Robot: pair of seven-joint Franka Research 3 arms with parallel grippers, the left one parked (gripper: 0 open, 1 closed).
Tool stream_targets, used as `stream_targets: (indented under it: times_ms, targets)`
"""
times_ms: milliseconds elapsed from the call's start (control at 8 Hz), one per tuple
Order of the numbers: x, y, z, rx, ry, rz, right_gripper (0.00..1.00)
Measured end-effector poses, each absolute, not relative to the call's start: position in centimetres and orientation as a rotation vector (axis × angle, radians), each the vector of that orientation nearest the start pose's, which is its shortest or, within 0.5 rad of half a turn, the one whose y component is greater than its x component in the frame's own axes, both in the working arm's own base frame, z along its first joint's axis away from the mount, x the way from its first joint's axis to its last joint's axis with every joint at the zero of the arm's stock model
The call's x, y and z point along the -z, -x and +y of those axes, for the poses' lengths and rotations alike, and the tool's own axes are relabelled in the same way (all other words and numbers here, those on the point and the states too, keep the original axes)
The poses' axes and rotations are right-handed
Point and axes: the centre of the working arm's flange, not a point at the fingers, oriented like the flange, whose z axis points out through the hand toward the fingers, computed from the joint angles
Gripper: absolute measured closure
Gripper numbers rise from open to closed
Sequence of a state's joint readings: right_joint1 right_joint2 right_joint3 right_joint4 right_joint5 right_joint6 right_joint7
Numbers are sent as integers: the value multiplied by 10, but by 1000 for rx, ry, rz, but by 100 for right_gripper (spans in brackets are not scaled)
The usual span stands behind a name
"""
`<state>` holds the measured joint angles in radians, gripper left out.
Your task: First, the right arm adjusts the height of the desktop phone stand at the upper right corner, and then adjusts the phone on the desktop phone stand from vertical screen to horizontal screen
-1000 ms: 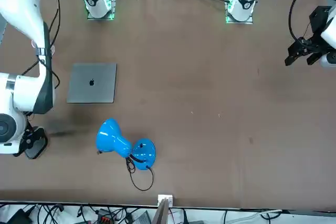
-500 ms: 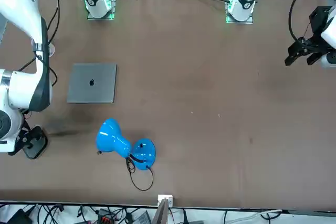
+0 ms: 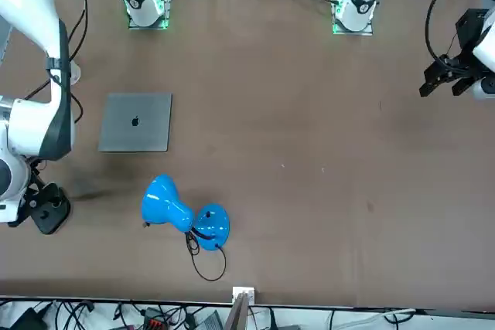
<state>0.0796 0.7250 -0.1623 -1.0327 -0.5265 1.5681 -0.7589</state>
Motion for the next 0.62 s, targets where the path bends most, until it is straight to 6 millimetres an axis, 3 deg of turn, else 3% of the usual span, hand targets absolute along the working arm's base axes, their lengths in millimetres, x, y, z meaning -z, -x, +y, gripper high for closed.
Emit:
stream_targets:
  times_ms: [125,375,625]
  targets:
    - [-437,-729,-73,536,-2395,947,0]
    - [-463,-722,-68,476,-2456,942,0]
    - [-502,-713,-61,329,-2605,841,0]
